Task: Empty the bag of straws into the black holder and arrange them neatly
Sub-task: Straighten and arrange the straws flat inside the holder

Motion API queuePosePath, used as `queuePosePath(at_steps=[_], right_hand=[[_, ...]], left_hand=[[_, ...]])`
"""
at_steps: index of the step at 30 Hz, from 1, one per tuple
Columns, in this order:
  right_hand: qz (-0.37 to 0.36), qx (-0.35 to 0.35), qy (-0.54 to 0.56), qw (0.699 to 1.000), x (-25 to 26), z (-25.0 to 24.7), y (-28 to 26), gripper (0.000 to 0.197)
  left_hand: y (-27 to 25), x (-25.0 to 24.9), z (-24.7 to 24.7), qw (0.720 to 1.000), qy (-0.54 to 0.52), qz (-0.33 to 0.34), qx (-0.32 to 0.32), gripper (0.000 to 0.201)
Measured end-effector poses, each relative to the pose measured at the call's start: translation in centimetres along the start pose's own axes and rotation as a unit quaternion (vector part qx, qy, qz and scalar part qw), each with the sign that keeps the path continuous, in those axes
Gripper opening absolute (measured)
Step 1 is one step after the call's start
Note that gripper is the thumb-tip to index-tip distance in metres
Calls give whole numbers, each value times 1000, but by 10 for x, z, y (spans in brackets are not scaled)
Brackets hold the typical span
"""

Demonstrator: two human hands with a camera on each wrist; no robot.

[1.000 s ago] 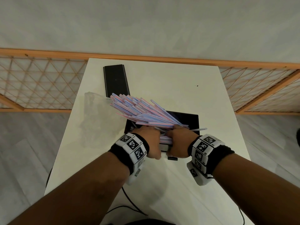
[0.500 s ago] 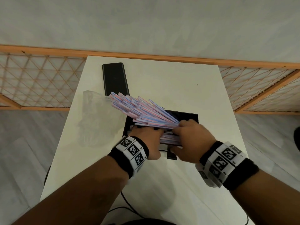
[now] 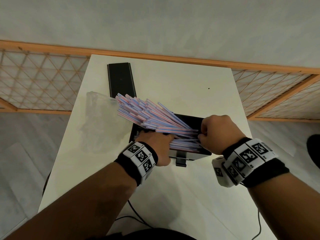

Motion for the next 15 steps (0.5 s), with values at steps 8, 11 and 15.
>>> queuePosePath(at_steps=[8, 11, 15], right_hand=[[16, 106, -23, 994, -7, 18, -15, 20], [24, 94, -8, 995, -7, 19, -14, 4], [18, 76, -2, 997, -5, 11, -16, 4]], left_hand=[[0, 0, 1, 999, 0, -10, -32, 62], [1, 0, 1, 999, 5, -12, -33, 66], [2, 0, 3, 999, 8, -8, -38, 64]])
Point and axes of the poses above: each hand's wrist, its own y-axis towards the middle knuckle, its own z-axis out of the palm, x = y × z, the point moved 7 cm from there along y, towards the middle knuckle, and after that the axes turned 5 degrees about -z, right-handed, at the moved point
